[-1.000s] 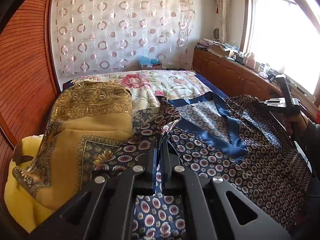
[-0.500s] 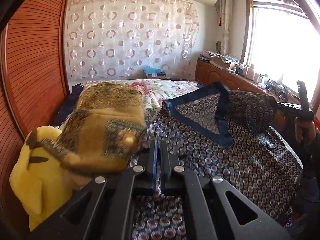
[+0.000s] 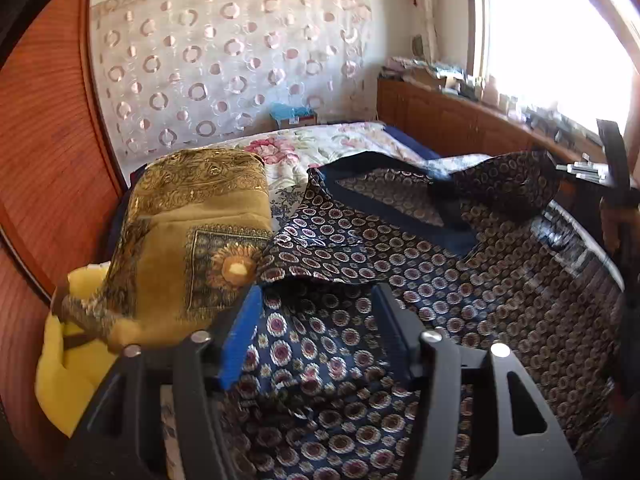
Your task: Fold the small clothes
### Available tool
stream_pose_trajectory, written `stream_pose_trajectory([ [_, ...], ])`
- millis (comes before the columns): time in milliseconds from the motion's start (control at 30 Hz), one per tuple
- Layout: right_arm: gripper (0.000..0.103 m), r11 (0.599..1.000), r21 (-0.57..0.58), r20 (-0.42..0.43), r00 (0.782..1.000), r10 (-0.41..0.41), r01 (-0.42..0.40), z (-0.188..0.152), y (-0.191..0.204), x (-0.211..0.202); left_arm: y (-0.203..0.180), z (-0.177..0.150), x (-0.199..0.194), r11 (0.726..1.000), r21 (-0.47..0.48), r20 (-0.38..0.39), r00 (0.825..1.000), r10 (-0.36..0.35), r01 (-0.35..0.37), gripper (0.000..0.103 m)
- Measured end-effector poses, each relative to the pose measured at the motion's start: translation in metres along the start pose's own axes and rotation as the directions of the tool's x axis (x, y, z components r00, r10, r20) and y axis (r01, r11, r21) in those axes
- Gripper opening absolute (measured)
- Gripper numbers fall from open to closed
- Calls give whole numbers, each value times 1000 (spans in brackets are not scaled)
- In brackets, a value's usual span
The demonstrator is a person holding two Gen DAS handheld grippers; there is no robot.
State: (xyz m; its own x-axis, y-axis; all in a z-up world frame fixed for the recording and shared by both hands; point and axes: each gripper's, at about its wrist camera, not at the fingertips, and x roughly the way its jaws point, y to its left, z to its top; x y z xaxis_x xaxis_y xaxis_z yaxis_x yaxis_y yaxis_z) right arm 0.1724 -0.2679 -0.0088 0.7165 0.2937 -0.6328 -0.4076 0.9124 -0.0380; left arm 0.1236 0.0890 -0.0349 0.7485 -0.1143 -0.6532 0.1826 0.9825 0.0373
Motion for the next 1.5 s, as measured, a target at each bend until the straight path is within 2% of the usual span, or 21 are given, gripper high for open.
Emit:
stream_pose_trajectory([
  [167,0,1000,-12,-14,1000,5,-5,5,-3,13,-3,10,26,992,124,-83,996,45,-34,58],
  [333,0,1000,-12,-19,1000,12,-12,14,-7,27,-1,19,55,974,217,-153,982,106,-72,58],
  [600,0,1000,-14,-22,999,24,-24,21,-8,38,-9,24,69,940,322,-150,975,165,-109,58],
  [767,0,1000,-15,-24,999,23,-23,21,-7,38,-4,21,55,955,288,-166,979,118,-66,58],
  [900,0,1000,-16,-28,999,20,-20,18,-8,38,2,17,58,954,282,-175,972,155,-102,58],
  [933,0,1000,-15,-28,999,19,-19,18,-8,38,4,18,60,956,276,-174,973,153,-101,55],
  [967,0,1000,-13,-28,999,20,-20,17,-8,38,3,20,62,960,264,-169,976,138,-90,29],
  [1000,0,1000,-12,-28,999,20,-20,18,-7,38,4,23,64,965,250,-168,978,128,-83,12],
  [1033,0,1000,-11,-28,999,20,-21,18,-6,39,5,28,64,971,225,-161,980,120,-82,1],
  [1100,0,1000,-12,-27,999,22,-23,17,-3,38,6,36,57,985,167,-115,991,73,-53,0],
  [1200,0,1000,-12,-13,1000,19,-19,16,-1,30,5,40,34,991,117,-28,997,75,-72,0],
  [1333,0,1000,-3,23,1000,14,-14,14,0,9,8,27,-12,996,49,70,995,66,-70,0],
  [1500,0,999,36,98,995,19,-23,2,-4,-34,16,-4,-60,998,-37,131,989,64,-59,0],
])
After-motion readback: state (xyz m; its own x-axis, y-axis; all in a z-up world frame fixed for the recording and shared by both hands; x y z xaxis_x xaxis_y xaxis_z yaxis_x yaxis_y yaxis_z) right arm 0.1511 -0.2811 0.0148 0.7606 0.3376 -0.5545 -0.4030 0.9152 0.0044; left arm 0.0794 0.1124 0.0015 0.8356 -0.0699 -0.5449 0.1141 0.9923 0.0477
